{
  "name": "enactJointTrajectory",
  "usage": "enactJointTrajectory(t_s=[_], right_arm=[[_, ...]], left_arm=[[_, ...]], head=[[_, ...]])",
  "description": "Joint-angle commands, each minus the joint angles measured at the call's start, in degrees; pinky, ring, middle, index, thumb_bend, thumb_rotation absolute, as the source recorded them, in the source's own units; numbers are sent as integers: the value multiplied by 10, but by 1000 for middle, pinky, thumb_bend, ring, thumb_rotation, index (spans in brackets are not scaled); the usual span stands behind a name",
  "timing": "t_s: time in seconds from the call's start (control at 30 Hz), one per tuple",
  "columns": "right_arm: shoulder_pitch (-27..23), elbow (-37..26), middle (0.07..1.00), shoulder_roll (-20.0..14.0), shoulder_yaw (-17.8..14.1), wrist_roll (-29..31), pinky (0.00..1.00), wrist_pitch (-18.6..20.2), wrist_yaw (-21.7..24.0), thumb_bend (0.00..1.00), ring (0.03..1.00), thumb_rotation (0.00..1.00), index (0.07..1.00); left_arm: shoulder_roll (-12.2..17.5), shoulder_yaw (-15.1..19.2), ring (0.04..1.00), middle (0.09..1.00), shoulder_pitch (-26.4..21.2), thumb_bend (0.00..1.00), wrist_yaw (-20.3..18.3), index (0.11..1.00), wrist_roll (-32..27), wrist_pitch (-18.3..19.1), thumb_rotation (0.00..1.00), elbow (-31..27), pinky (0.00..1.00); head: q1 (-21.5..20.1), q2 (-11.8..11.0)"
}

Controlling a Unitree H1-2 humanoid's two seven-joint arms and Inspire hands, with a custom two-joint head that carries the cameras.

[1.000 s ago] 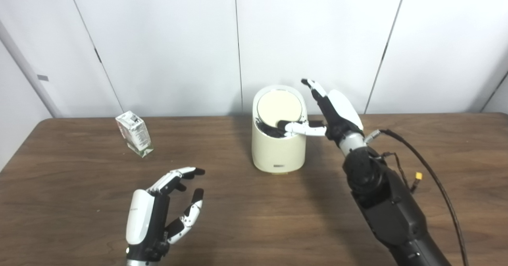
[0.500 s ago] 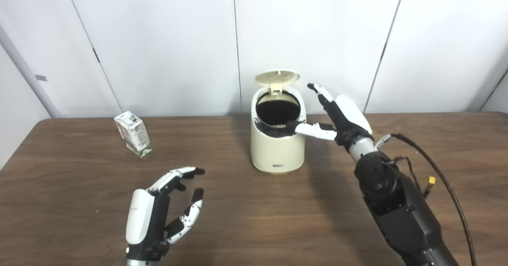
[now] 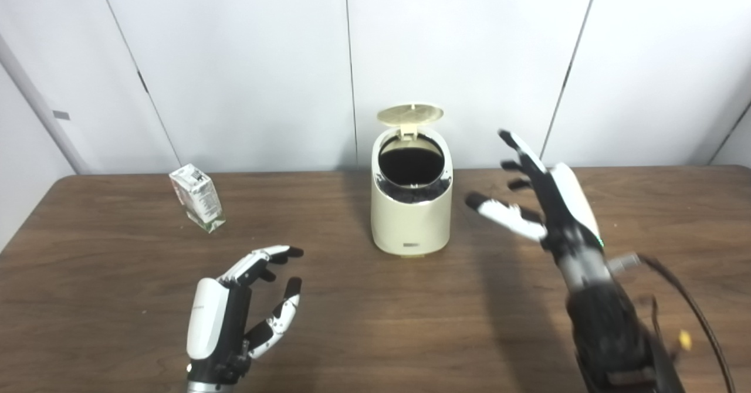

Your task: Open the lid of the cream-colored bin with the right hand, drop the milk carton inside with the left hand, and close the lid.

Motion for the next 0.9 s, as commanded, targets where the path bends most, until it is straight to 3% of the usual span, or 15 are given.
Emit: enactJointTrajectory(t_s=[0.0, 0.07, 0.13, 0.4, 0.6, 0.87], right_arm=[[13, -26, 826, 9, -16, -2, 650, -56, -47, 476, 784, 607, 820], [39, -26, 770, 12, -23, -1, 587, -89, -71, 335, 731, 458, 772], [67, -28, 741, 15, -31, 14, 569, -115, -81, 268, 703, 438, 750], [141, 13, 694, 31, -46, 48, 522, -245, -130, 228, 650, 398, 704], [138, 45, 686, 35, -55, 45, 505, -276, -139, 213, 639, 328, 685], [142, 59, 691, 37, -63, 45, 529, -286, -137, 228, 648, 334, 682]], left_arm=[[7, 2, 662, 703, -9, 198, 13, 695, 0, -17, 363, 0, 527], [7, 2, 669, 707, -9, 201, 12, 699, -2, -15, 379, 1, 534], [7, 2, 672, 707, -10, 204, 13, 698, -3, -15, 367, 3, 537], [12, 5, 670, 703, -10, 204, 14, 695, 0, -15, 378, 3, 536], [12, 4, 669, 701, -7, 210, 11, 693, 1, -9, 380, -3, 535], [9, 4, 667, 701, -3, 214, 10, 695, -1, -7, 366, -10, 535]], head=[[-1, 1], [-3, -1], [-2, -1], [-6, -2], [-1, -2], [-1, 0]])
